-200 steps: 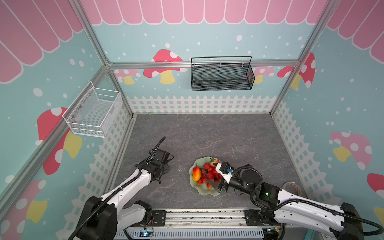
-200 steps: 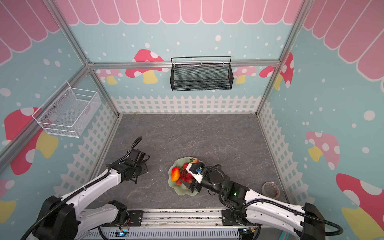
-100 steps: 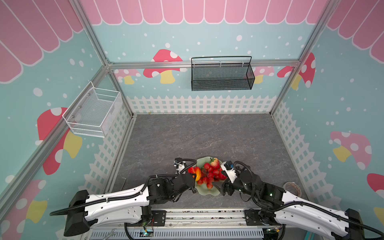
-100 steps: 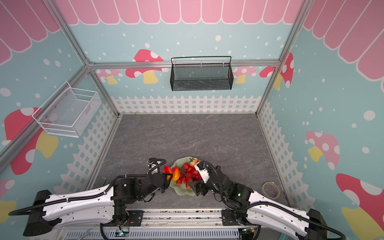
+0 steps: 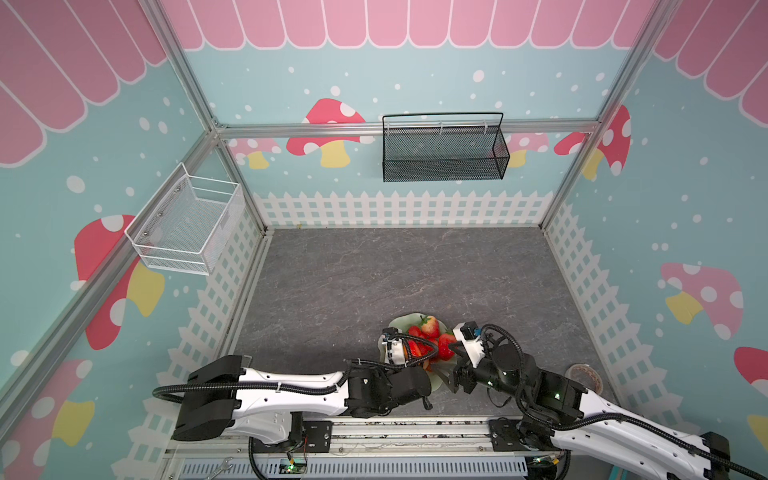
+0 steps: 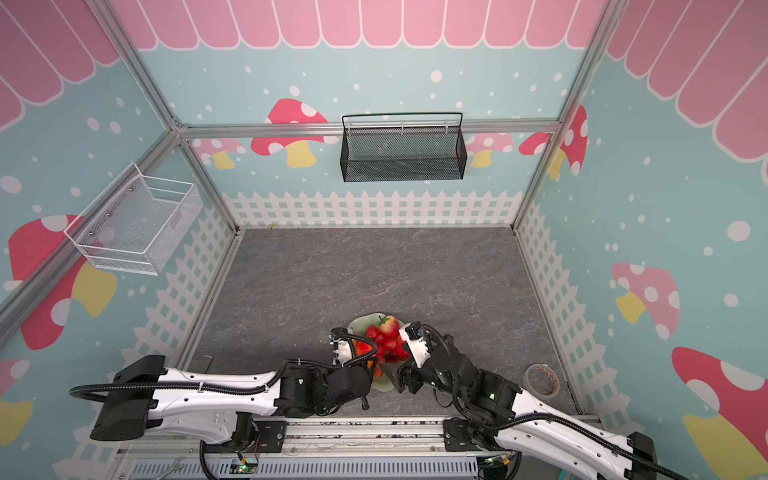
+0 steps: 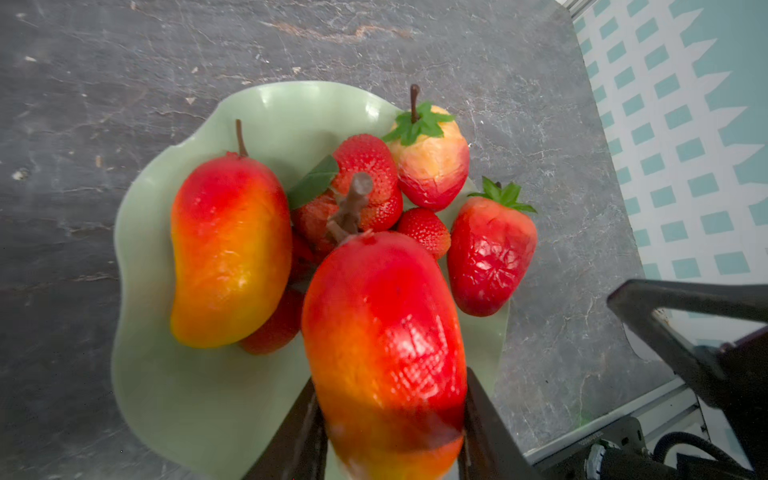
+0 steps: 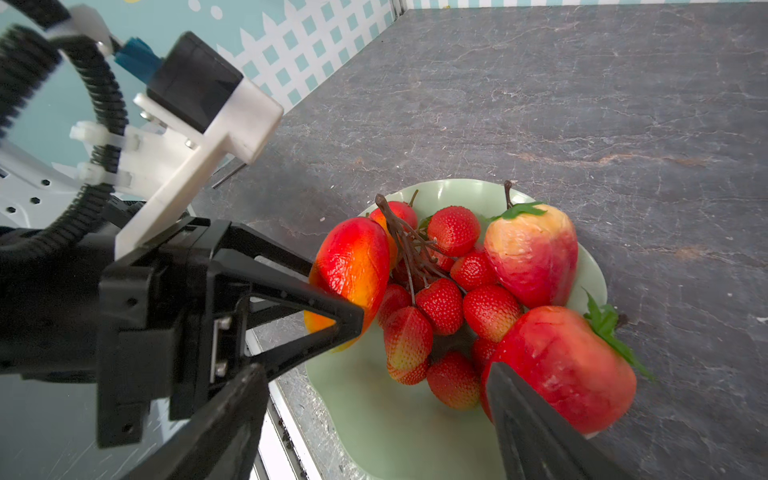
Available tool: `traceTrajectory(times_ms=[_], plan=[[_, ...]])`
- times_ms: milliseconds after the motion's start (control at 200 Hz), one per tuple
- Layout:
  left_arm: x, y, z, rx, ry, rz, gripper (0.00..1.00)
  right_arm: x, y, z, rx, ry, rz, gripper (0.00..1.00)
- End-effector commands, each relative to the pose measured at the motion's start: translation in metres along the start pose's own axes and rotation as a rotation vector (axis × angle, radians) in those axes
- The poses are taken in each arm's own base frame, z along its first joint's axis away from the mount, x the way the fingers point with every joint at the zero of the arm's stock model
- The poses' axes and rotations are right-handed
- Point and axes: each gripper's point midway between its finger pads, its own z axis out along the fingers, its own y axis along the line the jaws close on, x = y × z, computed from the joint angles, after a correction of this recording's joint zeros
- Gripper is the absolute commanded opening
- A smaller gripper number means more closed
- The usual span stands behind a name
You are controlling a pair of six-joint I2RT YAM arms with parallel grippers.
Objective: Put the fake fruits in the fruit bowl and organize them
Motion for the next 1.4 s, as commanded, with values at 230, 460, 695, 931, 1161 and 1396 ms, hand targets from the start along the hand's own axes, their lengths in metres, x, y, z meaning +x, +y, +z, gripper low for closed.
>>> traceTrajectory(times_ms=[230,460,695,931,1161,1396], plan=[[0.019,0.002,0.013,-0.025,0.039,-0.049,0.37,0.012,-0.01,-0.008,0.032,0.014,0.028,0.86],[0.025,0.008,0.015,-0.038,0.043,-0.049,0.44,0.01,-0.011,-0.007,0.036,0.01,0.026,0.86],[0.024,0.008,0.013,-0.033,0.043,-0.043,0.53,0.008,-0.011,-0.005,0.047,0.015,0.02,0.86],[0.02,0.011,0.007,-0.027,0.034,-0.046,0.58,0.001,-0.014,-0.006,0.07,-0.007,0.016,0.86],[0.007,0.01,-0.005,-0.017,0.009,-0.027,0.62,-0.018,-0.021,-0.008,0.143,-0.036,-0.009,0.88],[-0.046,0.017,-0.044,-0.018,-0.122,0.061,0.97,-0.062,-0.038,-0.012,0.238,-0.056,-0.039,0.89]])
